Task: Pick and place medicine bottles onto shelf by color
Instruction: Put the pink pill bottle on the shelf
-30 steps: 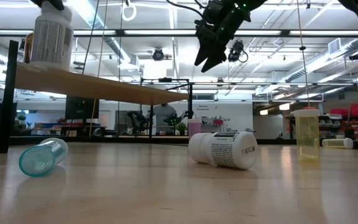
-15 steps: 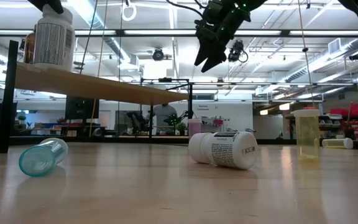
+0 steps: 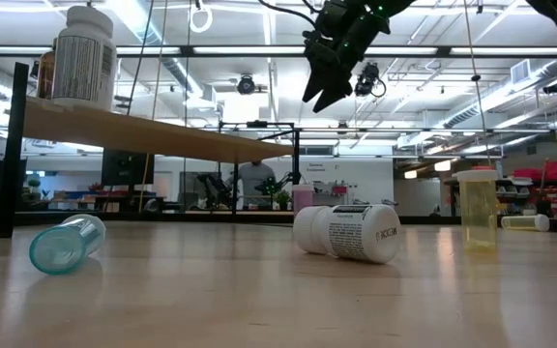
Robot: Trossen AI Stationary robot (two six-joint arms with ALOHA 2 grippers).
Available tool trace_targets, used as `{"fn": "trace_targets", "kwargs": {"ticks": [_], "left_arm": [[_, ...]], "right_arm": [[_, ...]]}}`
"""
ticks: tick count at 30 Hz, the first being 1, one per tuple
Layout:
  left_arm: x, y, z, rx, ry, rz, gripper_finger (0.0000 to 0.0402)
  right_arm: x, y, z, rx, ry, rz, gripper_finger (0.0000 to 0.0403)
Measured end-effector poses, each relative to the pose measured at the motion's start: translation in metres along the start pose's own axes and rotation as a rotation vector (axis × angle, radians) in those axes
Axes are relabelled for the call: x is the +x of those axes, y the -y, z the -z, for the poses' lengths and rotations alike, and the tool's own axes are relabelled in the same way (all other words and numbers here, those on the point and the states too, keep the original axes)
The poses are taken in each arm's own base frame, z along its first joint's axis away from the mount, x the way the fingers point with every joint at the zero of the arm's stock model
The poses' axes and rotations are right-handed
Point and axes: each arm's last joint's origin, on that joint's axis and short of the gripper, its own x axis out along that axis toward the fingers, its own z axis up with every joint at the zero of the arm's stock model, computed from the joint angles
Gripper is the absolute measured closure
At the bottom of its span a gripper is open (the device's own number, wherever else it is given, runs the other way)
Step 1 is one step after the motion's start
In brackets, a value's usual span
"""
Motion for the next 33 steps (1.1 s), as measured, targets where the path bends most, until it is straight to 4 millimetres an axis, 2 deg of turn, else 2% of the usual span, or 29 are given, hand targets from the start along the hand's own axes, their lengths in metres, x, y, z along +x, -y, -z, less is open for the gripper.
{"fn": "trace_targets", "kwargs": {"ticks": [4, 9, 14, 17, 22, 25, 29, 33], "left_arm": [[0.002, 0.015, -0.013, 0.05, 0.137, 0.021, 0.0083], [-0.002, 0.034, -0.04, 0.048, 0.373, 0.037, 0.0083], [0.003, 0.057, -0.052, 0.103, 0.445, 0.067, 0.0083], [0.008, 0.068, -0.049, 0.143, 0.432, 0.07, 0.0084], [0.012, 0.09, -0.039, 0.24, 0.478, 0.115, 0.0091], [0.011, 0.096, -0.031, 0.284, 0.533, 0.143, 0.0103], [0.012, 0.097, -0.019, 0.291, 0.567, 0.173, 0.0118], [0.019, 0.105, 0.005, 0.367, 0.54, 0.207, 0.0127]], "right_arm": [[0.0, 0.0, -0.001, 0.004, 0.01, 0.002, 0.0046], [-0.004, 0.0, -0.006, 0.038, 0.069, -0.021, 0.0046], [-0.012, -0.005, -0.002, 0.066, 0.031, -0.049, 0.0046], [-0.01, -0.013, 0.005, 0.068, -0.04, -0.061, 0.0047], [0.004, -0.04, 0.023, 0.045, -0.094, -0.106, 0.0053], [0.01, -0.057, 0.039, 0.037, -0.108, -0.13, 0.0054], [0.009, -0.082, 0.066, 0.048, -0.088, -0.157, 0.0055], [0.011, -0.116, 0.105, 0.017, 0.001, -0.148, 0.0055]]}}
